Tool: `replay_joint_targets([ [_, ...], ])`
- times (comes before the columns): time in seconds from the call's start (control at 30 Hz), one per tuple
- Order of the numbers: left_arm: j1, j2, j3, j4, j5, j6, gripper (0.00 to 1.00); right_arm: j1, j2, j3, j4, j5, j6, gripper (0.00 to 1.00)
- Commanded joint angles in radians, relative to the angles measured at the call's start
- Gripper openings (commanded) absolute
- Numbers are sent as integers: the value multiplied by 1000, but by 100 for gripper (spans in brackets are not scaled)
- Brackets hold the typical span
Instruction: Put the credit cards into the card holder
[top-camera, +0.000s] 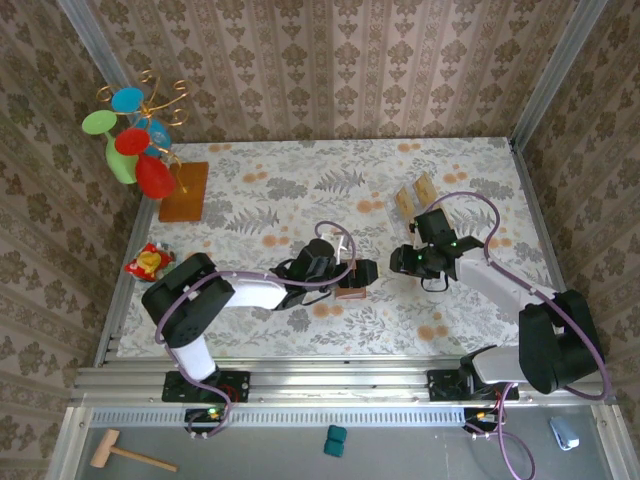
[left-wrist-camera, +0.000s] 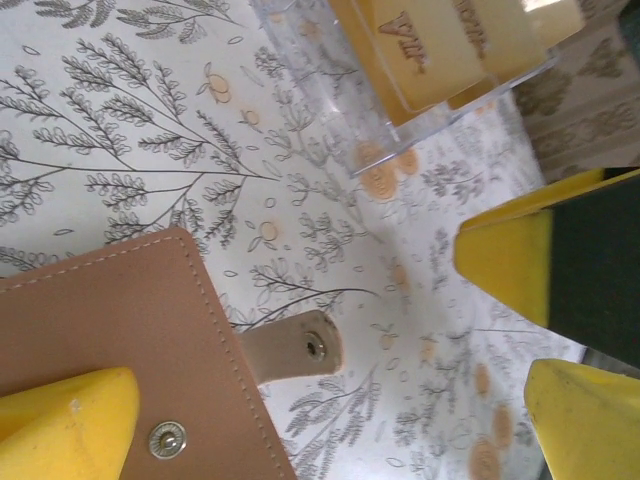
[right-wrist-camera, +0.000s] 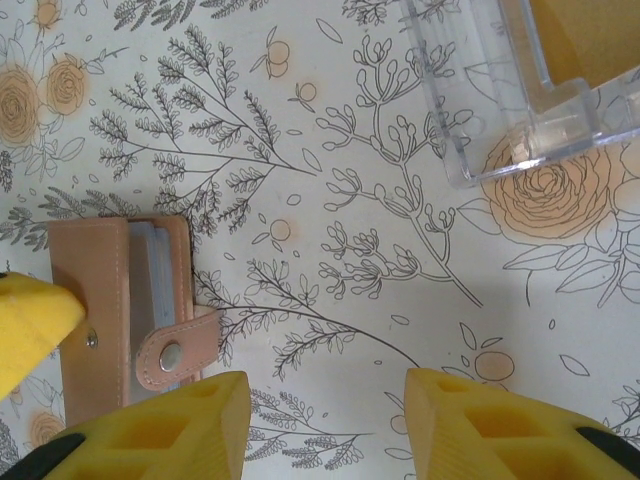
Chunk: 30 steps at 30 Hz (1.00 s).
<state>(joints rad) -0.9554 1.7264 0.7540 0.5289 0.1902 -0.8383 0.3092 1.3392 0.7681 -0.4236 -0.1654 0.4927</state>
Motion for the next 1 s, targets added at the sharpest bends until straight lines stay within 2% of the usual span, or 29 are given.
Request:
replay_joint_targets([
  [0.0,-25,12,66,-245,-97,124,100,-3,-29,-15,-23,-15,-14,46],
  [0.1,-34,25,109,-323,-111,159,100,-3,-31,-15,-24,-22,-14,46],
  [0.3,-34,8,154,-352,-94,192,100,-2,-41,-12,-31,-30,-11,46],
  [0.6,-4,-69,219,-429,-69,257,100,-3,-62,11,-20,-108,16,45],
  [0.97,50,-115,152,-336,-24,210,100,84,-58,2,34,-137,75,32],
])
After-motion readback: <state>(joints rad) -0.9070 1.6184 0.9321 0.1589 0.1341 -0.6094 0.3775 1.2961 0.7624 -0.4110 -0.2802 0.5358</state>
